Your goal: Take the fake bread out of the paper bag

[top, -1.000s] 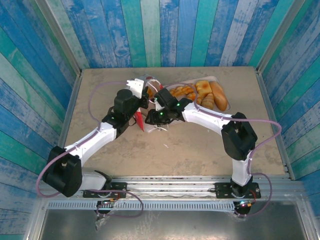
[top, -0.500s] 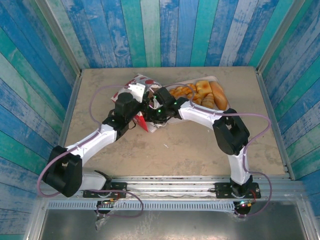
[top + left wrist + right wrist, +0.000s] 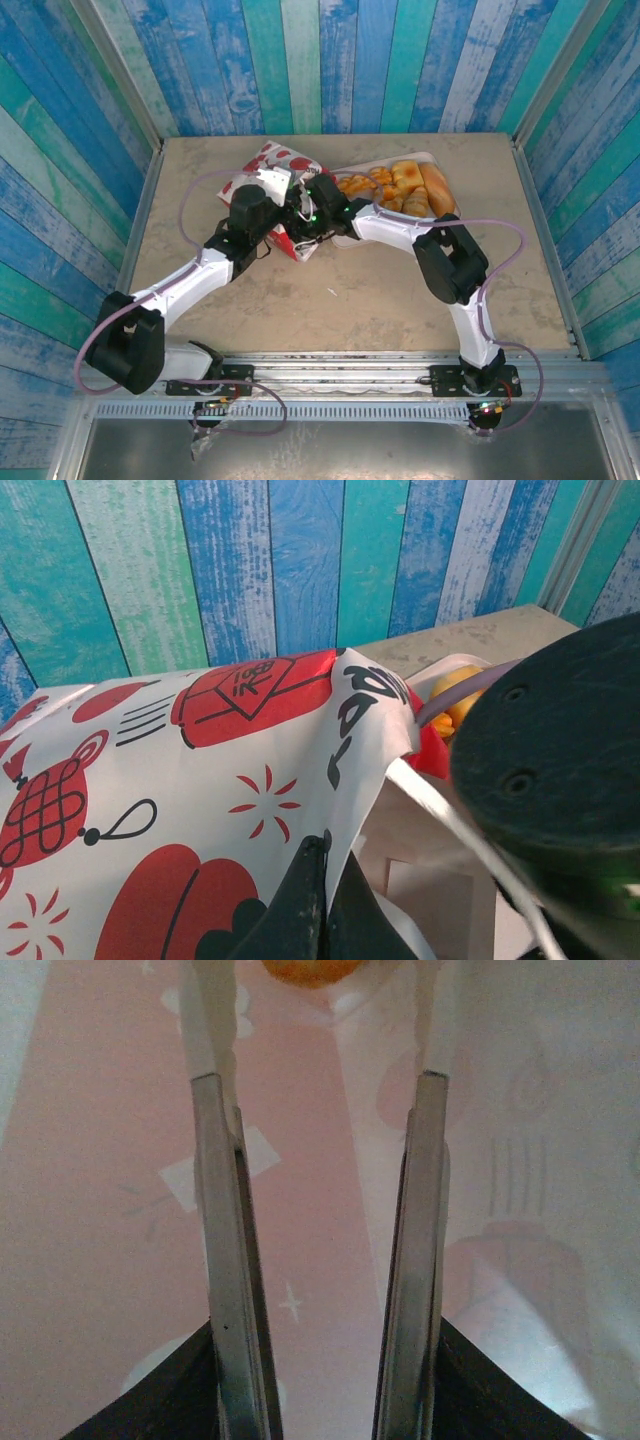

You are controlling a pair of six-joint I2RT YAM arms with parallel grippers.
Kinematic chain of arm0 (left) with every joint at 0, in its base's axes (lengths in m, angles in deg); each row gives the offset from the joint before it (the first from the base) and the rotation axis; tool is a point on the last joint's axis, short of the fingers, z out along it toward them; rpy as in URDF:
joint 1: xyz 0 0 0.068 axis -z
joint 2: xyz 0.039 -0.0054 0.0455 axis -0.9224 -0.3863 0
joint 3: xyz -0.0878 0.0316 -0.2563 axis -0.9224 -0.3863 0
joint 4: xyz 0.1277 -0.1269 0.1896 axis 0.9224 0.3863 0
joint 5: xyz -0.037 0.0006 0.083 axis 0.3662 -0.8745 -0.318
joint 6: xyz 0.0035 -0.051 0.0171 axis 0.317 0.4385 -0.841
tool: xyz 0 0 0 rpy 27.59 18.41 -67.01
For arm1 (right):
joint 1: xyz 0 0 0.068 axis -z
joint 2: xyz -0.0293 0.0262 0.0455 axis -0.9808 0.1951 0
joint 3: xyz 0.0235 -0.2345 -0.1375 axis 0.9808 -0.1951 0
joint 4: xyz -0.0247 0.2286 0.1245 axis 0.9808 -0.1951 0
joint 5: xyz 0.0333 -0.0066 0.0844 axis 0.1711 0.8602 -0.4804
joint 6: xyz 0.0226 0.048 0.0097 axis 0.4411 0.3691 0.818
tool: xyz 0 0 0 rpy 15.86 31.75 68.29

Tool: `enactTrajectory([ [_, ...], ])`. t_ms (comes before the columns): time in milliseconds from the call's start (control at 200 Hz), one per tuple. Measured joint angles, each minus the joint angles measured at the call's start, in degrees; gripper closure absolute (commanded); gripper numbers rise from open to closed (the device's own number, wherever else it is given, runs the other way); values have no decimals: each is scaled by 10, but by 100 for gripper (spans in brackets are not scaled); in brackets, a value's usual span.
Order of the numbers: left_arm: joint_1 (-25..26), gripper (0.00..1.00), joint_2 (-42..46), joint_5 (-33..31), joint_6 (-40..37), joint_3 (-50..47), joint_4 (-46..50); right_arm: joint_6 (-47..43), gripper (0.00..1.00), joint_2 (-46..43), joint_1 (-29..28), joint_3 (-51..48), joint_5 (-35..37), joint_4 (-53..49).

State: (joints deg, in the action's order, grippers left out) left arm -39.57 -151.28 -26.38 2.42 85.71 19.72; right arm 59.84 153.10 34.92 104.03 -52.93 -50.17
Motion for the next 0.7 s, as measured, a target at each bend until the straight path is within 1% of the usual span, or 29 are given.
enactTrajectory([
  [240,-1,100,0,12,0,1,3,7,49,3,1,0,-4,38],
  [296,-2,100,0,15,0,1,3,8,50,4,3,1,-4,41],
  [336,-3,100,0,18,0,1,4,9,54,5,4,2,-4,42],
  [386,-3,100,0,23,0,1,6,10,64,7,5,4,-3,42],
  [426,-3,100,0,25,0,1,7,8,68,8,7,5,-2,41],
  [701,-4,100,7,27,0,1,17,-21,84,9,11,15,16,15],
])
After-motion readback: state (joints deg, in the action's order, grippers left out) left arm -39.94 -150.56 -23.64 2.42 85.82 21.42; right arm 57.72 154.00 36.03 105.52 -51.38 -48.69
